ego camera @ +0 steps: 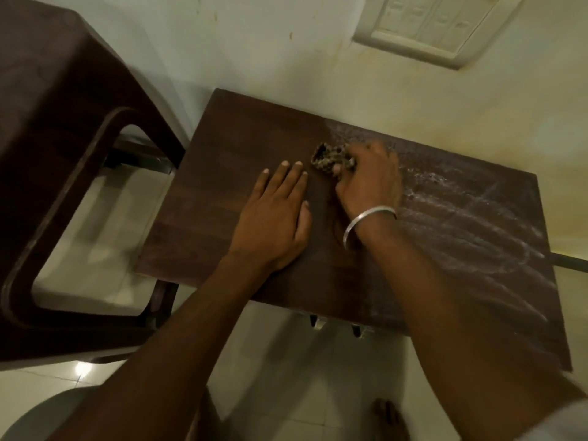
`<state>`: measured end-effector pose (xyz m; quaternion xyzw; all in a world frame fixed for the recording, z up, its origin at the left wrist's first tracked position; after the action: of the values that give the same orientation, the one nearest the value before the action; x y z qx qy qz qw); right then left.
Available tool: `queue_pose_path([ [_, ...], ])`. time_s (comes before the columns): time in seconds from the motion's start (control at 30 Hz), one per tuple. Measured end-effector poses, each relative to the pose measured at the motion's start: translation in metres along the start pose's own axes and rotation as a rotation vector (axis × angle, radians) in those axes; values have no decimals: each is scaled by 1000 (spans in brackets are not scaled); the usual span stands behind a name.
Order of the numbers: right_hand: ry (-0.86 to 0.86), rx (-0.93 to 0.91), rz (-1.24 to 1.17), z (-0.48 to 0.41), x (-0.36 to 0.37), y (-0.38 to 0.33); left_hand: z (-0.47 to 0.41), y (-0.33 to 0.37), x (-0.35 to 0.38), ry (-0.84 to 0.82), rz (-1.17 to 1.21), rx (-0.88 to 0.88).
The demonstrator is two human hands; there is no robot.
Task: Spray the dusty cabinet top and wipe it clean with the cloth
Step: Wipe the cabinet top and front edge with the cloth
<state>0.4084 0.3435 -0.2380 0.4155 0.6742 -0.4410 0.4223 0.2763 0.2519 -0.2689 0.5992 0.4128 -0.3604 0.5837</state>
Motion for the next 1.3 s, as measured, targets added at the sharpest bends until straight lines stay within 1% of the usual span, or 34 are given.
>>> queue_pose_path([
  [0.13,-59,-2,-32,-50,10,4,1,0,0,3,-20,8],
  [0.2,-51,-13,-60,-45,8,3,0,1,0,5,-13,5],
  [0.27,8,-28,-77,-26,4,4,-2,0,-1,10,-14,4],
  [0.37,43,-53,-35,-15,3,3,-5,-1,-2,6,-13,8],
  [0.47,20,-11,42,-49,8,-1,-3,2,-3,1,-24,17],
  [0.57,-10,31,26,-73,14,-4,0,2,-2,-12,-47,29],
  [0.67,-30,-25,11,-62,11,-1,4,3,-1,-6,-55,32],
  [0.8,27,-117,23,-30,4,5,13,5,2,-20,-70,58],
  [0.87,33,-102,47,-35,5,6,19,5,2,-18,-76,64],
  [0.93,17,-47,53,-56,6,9,25,5,2,-13,-84,71],
  [1.03,-19,12,8,-68,5,11,31,4,2,-6,-86,67],
  [1.1,-25,-18,-16,-51,2,11,32,5,1,-6,-86,61],
  [1.2,15,-96,-39,-11,-4,12,31,5,2,-11,-103,61],
  [1.3,11,-90,-33,-11,-7,15,35,7,3,-10,-131,63],
])
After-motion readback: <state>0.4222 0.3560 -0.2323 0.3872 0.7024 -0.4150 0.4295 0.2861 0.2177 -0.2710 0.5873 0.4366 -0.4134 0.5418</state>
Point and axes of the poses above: each hand's wrist, its own z-axis away from the middle knuckle, its own x-axis out of the palm, y = z × x, the point moved 6 cm from there along -z, towards the middle knuckle, and after that the axes turned 8 degrees about -x, right-handed, at the moved point
